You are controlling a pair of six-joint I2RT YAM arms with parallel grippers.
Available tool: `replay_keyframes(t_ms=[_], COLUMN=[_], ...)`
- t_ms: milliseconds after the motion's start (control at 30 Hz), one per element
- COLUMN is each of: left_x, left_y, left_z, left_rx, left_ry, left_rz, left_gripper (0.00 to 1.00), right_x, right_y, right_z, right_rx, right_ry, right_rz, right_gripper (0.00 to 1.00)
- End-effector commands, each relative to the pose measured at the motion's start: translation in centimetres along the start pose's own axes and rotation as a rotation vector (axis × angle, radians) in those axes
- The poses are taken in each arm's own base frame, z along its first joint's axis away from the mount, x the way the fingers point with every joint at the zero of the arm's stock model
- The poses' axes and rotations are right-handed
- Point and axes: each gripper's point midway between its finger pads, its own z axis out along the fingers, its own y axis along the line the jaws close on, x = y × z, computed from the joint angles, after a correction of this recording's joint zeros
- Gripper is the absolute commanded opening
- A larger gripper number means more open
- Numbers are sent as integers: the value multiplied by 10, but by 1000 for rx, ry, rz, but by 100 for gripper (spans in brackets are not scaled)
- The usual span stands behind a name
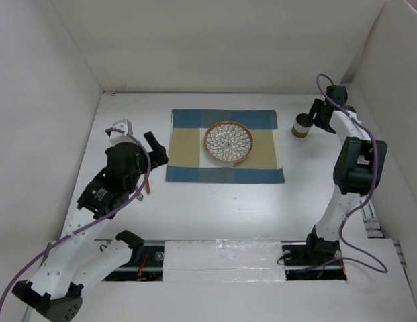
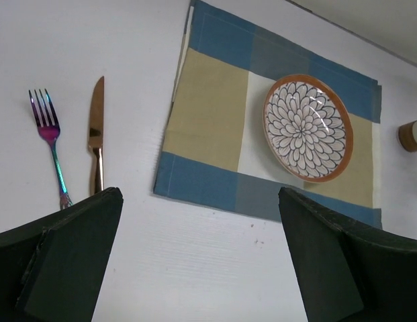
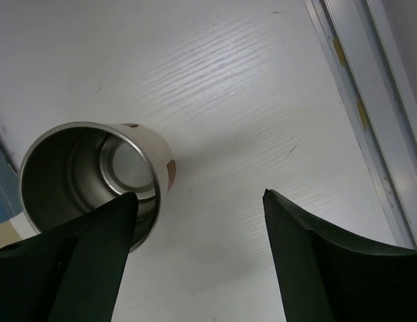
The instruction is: Set the dinner table for one person
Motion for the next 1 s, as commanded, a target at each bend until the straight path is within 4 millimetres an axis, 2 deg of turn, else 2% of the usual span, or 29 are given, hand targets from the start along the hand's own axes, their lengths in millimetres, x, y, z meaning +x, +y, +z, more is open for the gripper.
replay_keyframes(t_ms=[0,33,67,133,167,200,233,333,367,400,467,500,533,567,633,667,733,767,800,867,900,967], left_x=[2,2,4,4,4,4,2,0,0,0,0,0,0,0,0,0,-1,-1,-1,-2,-2,-2], left_y=[-3,-7,-6,-6,-6,-6,-6,-6,-6,-6,-6,-6,-6,-6,-6,-6,-5,-5,-5,-4,-4,-4], left_z=[7,7,9,9,9,9,6,4,4,4,4,4,4,4,4,4,5,5,5,5,5,5], left_rx=[11,27,22,22,22,22,28,33,33,33,33,33,33,33,33,33,24,24,24,16,16,16], left_ry=[10,11,19,19,19,19,10,3,3,3,3,3,3,3,3,3,-3,-3,-3,-8,-8,-8], left_rz=[47,43,57,57,57,57,52,48,48,48,48,48,48,48,48,48,48,39,39,39,39,39], left_gripper=[100,100,100,100,100,100,100,100,100,100,100,100,100,100,100,100,100,100,100,100,100,100], right_x=[-30,-31,-28,-19,-21,-10,-6,-8,0,-6,-22,-24,-28,-42,-44,-51,-47,-42,-48,-40,-42,-40], right_y=[17,20,20,18,19,22,22,29,27,31,46,54,65,74,87,105,120,134,147,161,179,183], right_z=[2,4,7,14,14,19,20,21,20,18,-2,-6,-16,-23,-28,-30,-29,-29,-23,-17,-6,-7], right_rx=[-74,-83,-81,-76,-78,-79,-76,-72,-65,-64,-73,-83,-102,-117,-130,-152,-162,-176,-186,-191,-193,-192], right_ry=[-81,-80,-72,-48,-57,-33,-24,-36,-7,-24,-71,-72,-83,-110,-99,-112,-81,-69,-75,-41,-38,-39], right_rz=[4,4,3,-1,1,-10,-11,-12,-17,-21,-37,-47,-61,-71,-99,-114,-152,-183,-200,-226,-254,-262], right_gripper=[80,74,61,48,38,34,26,0,0,0,0,0,0,0,0,0,0,0,0,0,0,0])
